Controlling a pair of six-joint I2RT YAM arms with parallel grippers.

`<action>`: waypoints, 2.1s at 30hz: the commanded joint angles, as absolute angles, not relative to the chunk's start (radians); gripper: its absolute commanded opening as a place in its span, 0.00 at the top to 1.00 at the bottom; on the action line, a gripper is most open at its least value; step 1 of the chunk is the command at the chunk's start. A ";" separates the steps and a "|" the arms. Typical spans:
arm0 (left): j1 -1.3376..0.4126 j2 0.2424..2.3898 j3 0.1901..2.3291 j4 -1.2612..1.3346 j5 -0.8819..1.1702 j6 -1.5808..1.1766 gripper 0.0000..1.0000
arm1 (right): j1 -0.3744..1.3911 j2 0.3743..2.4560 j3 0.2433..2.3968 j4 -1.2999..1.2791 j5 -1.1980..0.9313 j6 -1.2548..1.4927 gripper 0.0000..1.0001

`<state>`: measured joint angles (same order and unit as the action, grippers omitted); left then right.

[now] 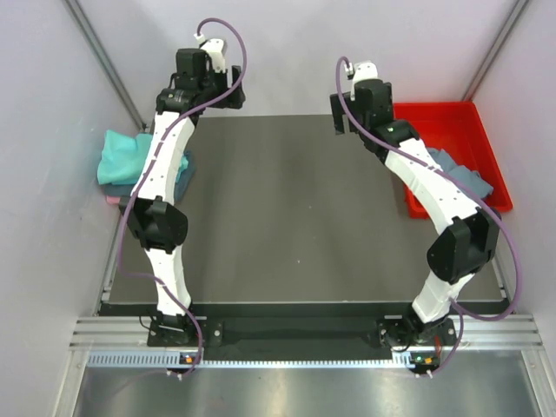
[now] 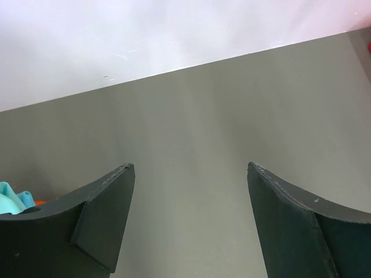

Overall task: Fold and stack the t-shirts
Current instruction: Grab the tshirt from the pile

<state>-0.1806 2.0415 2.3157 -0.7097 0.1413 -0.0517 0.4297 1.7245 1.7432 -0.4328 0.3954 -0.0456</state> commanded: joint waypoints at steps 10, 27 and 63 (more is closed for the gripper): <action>-0.199 2.037 2.342 -0.673 0.118 -0.035 0.16 | 0.423 1.713 1.833 -0.411 0.427 -0.258 0.00; -0.207 2.049 2.286 -0.696 0.158 -0.041 0.18 | -0.101 1.747 1.646 -0.600 0.098 -0.066 0.03; -0.213 2.060 2.345 -0.684 0.069 -0.032 0.14 | -0.128 1.766 2.005 -0.611 -0.205 -0.175 1.00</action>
<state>-0.2123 2.0605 2.2753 -0.7246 0.1196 -0.0315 -0.2489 1.9717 1.8362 -0.6670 -0.0490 -0.1642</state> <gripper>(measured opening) 0.846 0.047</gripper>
